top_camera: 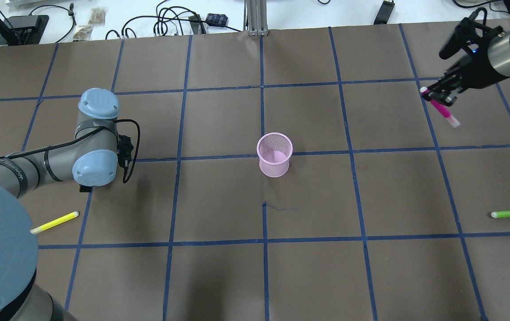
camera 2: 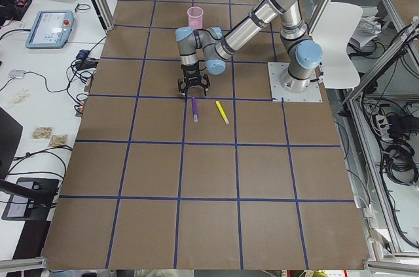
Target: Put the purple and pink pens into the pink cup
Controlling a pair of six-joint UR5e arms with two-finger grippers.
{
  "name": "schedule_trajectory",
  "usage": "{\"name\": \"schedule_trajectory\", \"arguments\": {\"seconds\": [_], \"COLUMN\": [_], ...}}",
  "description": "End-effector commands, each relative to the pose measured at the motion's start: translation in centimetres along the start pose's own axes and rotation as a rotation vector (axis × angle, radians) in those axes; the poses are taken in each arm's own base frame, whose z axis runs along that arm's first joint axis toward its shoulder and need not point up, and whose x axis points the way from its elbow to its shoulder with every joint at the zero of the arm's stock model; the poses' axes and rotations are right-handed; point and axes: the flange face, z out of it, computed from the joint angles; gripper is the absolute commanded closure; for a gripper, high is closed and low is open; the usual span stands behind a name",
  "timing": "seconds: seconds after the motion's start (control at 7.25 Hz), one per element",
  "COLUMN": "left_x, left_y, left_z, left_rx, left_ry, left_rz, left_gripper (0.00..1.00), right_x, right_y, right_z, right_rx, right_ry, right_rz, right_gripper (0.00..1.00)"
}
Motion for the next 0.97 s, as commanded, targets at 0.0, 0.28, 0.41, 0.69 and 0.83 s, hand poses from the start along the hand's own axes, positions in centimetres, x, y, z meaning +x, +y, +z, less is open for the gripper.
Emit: {"name": "schedule_trajectory", "arguments": {"seconds": [0.0,0.28,0.41,0.69,0.83], "left_x": [-0.3,-0.5,-0.7,-0.7,-0.7], "left_y": [-0.4,-0.7,-0.6,-0.5,-0.6], "left_z": [0.6,0.9,0.7,0.8,0.7], "left_rx": [0.000,0.004,0.001,-0.006,-0.007], "left_ry": [-0.010,-0.027,-0.040,-0.043,-0.045], "left_rz": [0.017,0.024,0.043,0.043,0.043], "left_gripper": [0.00,0.15,0.47,0.91,0.98], "right_x": [-8.1,-15.9,-19.0,-21.0,-20.6], "right_y": [-8.9,-16.1,-17.9,-18.9,-19.4], "right_z": [1.1,2.1,3.8,7.7,9.0], "right_rx": [0.116,0.199,0.200,0.149,0.175], "right_ry": [-0.123,-0.148,-0.171,-0.108,-0.086], "right_rz": [0.203,0.456,0.524,0.479,0.449], "right_gripper": [1.00,1.00,1.00,1.00,1.00]}}
